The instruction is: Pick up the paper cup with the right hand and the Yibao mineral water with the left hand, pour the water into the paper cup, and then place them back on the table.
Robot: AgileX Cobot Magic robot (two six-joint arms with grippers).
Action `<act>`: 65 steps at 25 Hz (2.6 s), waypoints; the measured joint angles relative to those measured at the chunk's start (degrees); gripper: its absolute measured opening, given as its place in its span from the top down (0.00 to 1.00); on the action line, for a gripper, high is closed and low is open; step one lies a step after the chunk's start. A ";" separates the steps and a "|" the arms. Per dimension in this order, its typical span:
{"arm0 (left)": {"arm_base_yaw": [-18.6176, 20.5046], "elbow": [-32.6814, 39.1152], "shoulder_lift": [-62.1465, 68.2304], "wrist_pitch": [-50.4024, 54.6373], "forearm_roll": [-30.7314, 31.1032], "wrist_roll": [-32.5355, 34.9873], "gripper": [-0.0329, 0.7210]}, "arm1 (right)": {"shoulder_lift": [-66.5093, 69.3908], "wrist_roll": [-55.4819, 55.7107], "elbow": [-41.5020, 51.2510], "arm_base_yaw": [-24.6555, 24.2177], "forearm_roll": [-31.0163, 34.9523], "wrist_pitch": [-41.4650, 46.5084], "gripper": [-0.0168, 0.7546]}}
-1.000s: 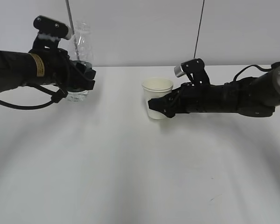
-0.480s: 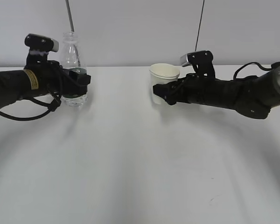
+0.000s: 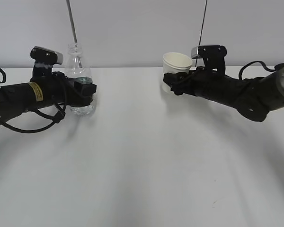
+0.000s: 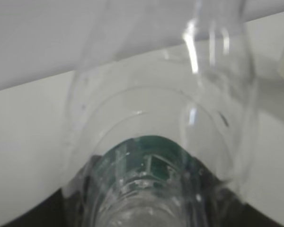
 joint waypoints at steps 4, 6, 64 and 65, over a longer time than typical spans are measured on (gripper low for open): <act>0.04 0.00 0.00 -0.95 -1.76 1.26 0.51 | 0.57 -2.80 0.00 0.00 3.24 0.00 0.30; 0.04 0.00 0.00 -0.95 -1.98 1.73 0.51 | 0.57 -4.31 0.00 0.00 5.03 0.00 0.30; 0.11 -0.57 8.00 -12.17 -10.30 8.17 0.51 | 7.71 -15.33 1.86 0.00 18.44 -6.66 0.30; 0.11 -0.57 8.00 -12.17 -10.30 8.17 0.51 | 7.80 -15.33 1.86 0.00 18.44 -6.88 0.30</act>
